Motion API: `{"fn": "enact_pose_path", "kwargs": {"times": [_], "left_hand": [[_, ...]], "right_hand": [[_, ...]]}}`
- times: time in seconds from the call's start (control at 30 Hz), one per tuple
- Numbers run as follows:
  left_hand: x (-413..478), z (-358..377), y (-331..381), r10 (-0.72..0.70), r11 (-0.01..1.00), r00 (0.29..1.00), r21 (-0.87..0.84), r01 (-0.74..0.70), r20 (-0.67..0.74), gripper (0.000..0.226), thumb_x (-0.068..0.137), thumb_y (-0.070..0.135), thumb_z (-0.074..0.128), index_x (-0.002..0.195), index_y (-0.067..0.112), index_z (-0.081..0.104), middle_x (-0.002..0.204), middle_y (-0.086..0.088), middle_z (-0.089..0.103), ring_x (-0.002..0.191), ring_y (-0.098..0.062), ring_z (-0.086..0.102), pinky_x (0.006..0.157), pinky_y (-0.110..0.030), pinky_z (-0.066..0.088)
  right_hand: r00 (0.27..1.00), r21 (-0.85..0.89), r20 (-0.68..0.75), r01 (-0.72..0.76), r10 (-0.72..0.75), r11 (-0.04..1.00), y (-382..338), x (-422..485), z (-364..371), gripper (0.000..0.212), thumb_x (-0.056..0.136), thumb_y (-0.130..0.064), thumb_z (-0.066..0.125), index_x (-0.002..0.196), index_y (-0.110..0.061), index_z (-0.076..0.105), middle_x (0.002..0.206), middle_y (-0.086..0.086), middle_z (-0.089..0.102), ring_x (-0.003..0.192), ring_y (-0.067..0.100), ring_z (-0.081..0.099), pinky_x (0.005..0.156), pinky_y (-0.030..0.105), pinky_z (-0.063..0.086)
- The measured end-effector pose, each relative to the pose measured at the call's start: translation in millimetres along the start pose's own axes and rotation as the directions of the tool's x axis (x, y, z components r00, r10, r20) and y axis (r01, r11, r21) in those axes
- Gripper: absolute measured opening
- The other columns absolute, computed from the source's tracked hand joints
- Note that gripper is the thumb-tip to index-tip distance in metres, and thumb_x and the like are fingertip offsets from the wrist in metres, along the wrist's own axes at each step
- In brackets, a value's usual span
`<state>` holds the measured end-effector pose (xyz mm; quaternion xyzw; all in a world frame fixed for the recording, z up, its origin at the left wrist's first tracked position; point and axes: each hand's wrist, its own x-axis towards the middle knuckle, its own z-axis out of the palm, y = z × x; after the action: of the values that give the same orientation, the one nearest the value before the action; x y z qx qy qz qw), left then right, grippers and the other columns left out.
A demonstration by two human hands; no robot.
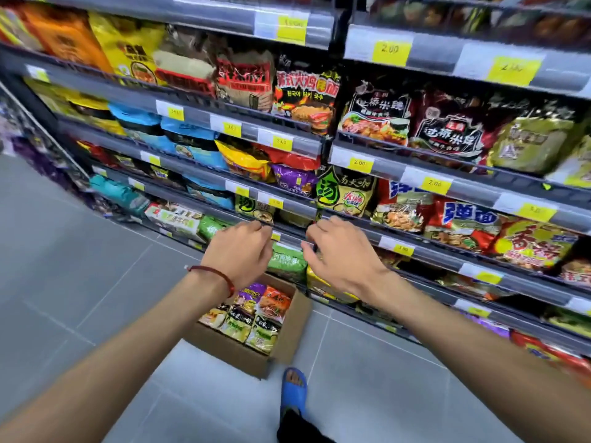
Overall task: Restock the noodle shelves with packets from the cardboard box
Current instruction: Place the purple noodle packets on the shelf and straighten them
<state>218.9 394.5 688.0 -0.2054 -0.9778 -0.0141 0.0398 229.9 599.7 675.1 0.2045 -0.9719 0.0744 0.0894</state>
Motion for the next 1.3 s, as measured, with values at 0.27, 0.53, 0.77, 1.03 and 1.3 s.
{"fn": "enact_pose_path", "kwargs": {"times": [0.27,0.53,0.77,1.03,1.3], "left_hand": [[56.4,45.9,-86.4,0.001,1.0,0.994,-0.018,0.001,0.111,0.028,0.1,0.036,0.036,0.105,0.018,0.057,0.106,0.0,0.062,0.09,-0.024,0.063,0.07,-0.041,0.055],[88.0,108.9,-183.3,0.1,0.994,0.976,-0.057,-0.09,0.192,0.03,0.101,0.04,0.035,0.109,0.022,0.057,0.11,0.001,0.064,0.094,-0.022,0.063,0.07,-0.039,0.055],[91.6,201.1,-263.6,0.236,0.969,0.9,-0.165,-0.186,0.368,0.031,0.096,0.038,0.033,0.105,0.02,0.056,0.102,-0.003,0.064,0.084,-0.029,0.066,0.07,-0.043,0.056],[76.0,332.1,-305.5,0.161,0.977,0.869,-0.203,-0.071,0.468,0.019,0.091,0.03,0.045,0.101,0.023,0.06,0.107,-0.005,0.067,0.094,-0.034,0.066,0.076,-0.041,0.054],[40.1,516.6,-339.5,0.072,0.971,0.822,-0.227,0.071,0.565,0.017,0.091,0.03,0.049,0.102,0.026,0.062,0.1,-0.005,0.07,0.093,-0.035,0.065,0.076,-0.038,0.053]], "right_hand": [[0.947,-0.074,0.213,-0.232,0.242,0.97,-21.7,82.2,57.2,0.041,0.101,-0.043,0.035,0.112,-0.013,0.061,0.112,0.008,0.064,0.105,0.026,0.057,0.08,0.038,0.048],[0.841,-0.106,0.218,-0.485,0.496,0.868,-74.0,141.1,112.7,0.043,0.101,-0.044,0.034,0.112,-0.013,0.062,0.111,0.008,0.065,0.104,0.026,0.058,0.079,0.038,0.049],[0.627,0.036,0.275,-0.765,0.729,0.644,-136.5,164.7,208.3,0.035,0.099,-0.039,0.041,0.106,-0.016,0.065,0.104,0.008,0.067,0.099,0.03,0.062,0.078,0.036,0.048],[0.521,0.101,0.405,-0.842,0.751,0.53,-172.1,162.5,371.9,0.044,0.087,-0.048,0.032,0.103,-0.024,0.065,0.098,0.007,0.069,0.095,0.033,0.064,0.075,0.039,0.055],[0.591,0.217,0.445,-0.8,0.673,0.559,-173.0,133.9,555.9,0.028,0.097,-0.036,0.048,0.109,-0.017,0.065,0.111,0.008,0.067,0.099,0.033,0.063,0.078,0.039,0.052]]}}
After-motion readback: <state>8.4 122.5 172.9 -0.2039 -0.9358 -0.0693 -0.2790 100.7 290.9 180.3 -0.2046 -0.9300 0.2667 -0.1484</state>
